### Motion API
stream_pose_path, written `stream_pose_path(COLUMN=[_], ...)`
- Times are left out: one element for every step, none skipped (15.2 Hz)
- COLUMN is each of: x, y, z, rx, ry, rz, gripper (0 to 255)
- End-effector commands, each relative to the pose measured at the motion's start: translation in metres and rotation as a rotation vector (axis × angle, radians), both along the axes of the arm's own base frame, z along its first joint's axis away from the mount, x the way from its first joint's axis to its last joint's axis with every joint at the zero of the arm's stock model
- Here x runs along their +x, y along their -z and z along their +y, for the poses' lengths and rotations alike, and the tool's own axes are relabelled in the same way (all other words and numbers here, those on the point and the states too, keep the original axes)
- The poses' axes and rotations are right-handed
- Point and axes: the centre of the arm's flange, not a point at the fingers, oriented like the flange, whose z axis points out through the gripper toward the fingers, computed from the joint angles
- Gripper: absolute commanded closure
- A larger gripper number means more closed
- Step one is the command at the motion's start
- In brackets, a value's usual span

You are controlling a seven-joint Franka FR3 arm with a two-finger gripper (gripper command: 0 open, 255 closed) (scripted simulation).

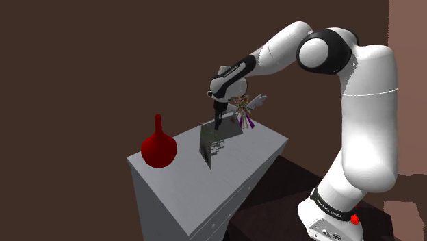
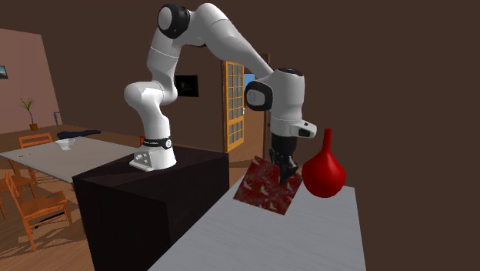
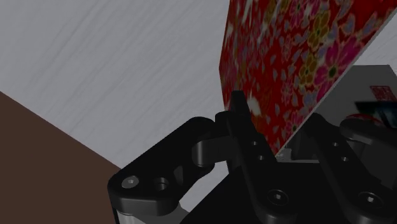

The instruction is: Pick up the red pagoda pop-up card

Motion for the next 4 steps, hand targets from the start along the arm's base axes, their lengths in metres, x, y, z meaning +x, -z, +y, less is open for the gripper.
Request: stream_pose_path(x=[-0.0005,-0.0005,-0.0006,-0.0005], y=[-0.0109,-0.0162,-0.0170,-0.0170], z=[-0.0002,-0.0002,-0.0002,-0.0002], rx=[0.000,0.000,0.000,0.000], ry=[0.000,0.000,0.000,0.000], rz=[0.000,0.000,0.000,0.000], gripper=[255,255,255,255])
